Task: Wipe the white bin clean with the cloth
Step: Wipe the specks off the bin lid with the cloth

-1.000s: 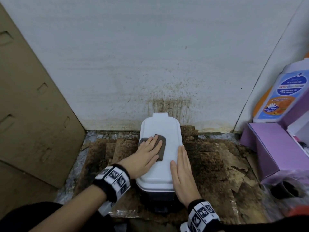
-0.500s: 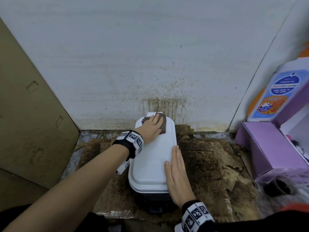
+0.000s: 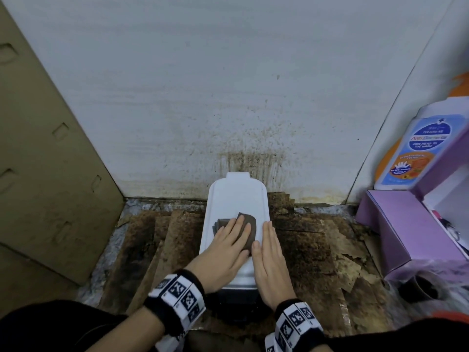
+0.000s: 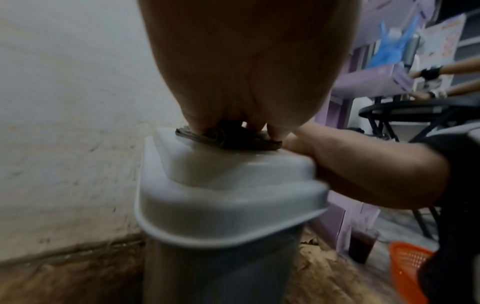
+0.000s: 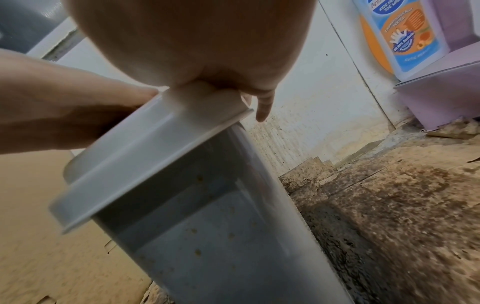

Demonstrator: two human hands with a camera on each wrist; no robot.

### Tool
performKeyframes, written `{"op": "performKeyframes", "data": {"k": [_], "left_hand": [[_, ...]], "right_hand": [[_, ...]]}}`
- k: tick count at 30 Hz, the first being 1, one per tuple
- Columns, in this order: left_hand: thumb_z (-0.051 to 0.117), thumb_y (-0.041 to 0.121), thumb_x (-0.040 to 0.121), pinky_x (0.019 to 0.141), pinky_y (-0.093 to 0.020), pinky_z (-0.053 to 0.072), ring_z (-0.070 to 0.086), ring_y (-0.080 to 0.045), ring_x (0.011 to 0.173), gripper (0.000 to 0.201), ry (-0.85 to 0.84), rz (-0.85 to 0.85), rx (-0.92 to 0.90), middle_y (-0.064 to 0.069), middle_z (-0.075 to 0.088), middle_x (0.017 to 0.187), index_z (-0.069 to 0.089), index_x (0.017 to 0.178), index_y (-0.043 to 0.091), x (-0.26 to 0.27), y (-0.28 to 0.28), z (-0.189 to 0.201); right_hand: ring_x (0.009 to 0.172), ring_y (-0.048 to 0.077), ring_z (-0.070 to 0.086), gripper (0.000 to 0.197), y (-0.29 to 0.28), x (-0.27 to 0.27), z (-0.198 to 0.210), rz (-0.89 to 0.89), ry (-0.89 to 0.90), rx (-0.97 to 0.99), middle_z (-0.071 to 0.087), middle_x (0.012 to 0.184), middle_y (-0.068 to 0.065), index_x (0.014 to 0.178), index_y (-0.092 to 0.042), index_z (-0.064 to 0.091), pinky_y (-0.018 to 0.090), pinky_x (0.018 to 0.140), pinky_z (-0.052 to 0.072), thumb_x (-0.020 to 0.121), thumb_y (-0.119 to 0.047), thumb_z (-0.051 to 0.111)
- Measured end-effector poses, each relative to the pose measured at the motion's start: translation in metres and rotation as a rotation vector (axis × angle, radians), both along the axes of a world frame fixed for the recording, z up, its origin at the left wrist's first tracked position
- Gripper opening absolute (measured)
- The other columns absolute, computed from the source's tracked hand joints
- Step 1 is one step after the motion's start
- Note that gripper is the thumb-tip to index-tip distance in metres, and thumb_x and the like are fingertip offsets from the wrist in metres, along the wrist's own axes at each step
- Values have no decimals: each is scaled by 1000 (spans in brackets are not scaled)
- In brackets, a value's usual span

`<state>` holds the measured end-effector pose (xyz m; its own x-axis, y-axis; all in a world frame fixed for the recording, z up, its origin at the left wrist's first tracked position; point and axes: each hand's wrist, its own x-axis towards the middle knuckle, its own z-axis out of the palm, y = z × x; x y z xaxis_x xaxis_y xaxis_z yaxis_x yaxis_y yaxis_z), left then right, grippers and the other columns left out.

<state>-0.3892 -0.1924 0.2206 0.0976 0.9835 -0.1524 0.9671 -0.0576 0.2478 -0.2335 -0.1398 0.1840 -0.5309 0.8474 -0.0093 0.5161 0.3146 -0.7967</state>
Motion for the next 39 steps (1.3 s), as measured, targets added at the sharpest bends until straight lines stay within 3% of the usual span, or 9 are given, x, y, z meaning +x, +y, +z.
{"op": "performKeyframes", "data": {"k": [5,8,11,13,18,24,27,35,39], "left_hand": [[18,37,110,125,-26,-13,-22,-3,152,57,-181,50,83,10,-20,165,-6,160,24,6,-14,-3],[20,33,107,126,-25,4,9,-5,155,57,-203,188,331,5,12,167,14,162,16,-2,-20,-8],[35,21,104,117,-29,34,45,-14,140,52,-189,413,466,-2,51,151,36,155,11,-14,-28,-14],[40,19,104,113,-31,39,44,-14,137,54,-171,478,406,1,49,149,29,157,14,-18,-32,-18],[31,25,109,120,-25,23,24,-8,148,50,-190,472,280,5,27,163,24,158,19,-20,-35,-22],[22,36,106,118,-32,31,26,-8,149,54,-122,477,236,8,23,165,26,158,22,-21,-34,-25],[31,32,107,117,-33,33,27,-7,149,51,-127,492,236,8,24,164,28,157,22,-21,-33,-26],[13,46,100,116,-30,33,26,-5,148,63,-152,482,242,10,23,164,26,157,22,-21,-35,-26],[26,35,107,118,-28,29,22,-4,149,52,-183,495,250,11,19,165,23,158,23,-21,-35,-26]], "right_hand": [[147,-8,-12,62,1,2,5,18,-96,23,-14,163,-18,155,-32,-11,31,125,-2,99,-54,7],[150,-2,-1,67,2,-2,14,-47,-117,35,2,167,-10,159,-26,4,32,124,4,100,-56,10],[151,11,13,59,-1,-12,25,-143,-143,170,19,164,0,156,-21,22,34,122,13,104,-50,17],[151,15,14,56,-6,-19,30,-93,-180,324,18,164,1,153,-22,24,36,121,18,104,-47,16],[154,15,4,53,-15,-28,19,182,-359,532,10,167,-1,158,-28,18,35,122,10,106,-42,20],[150,25,28,57,-23,-24,21,78,-548,525,31,161,9,151,-23,39,53,117,23,102,-50,29],[146,29,36,58,-28,-25,20,9,-583,503,36,158,13,147,-19,46,55,115,26,100,-51,33],[148,25,33,55,-24,-27,21,-138,-497,437,33,160,10,147,-21,45,51,118,24,101,-46,32],[154,17,9,54,-3,-20,21,-36,-377,370,7,167,1,156,-27,23,37,125,7,105,-44,24]]}}
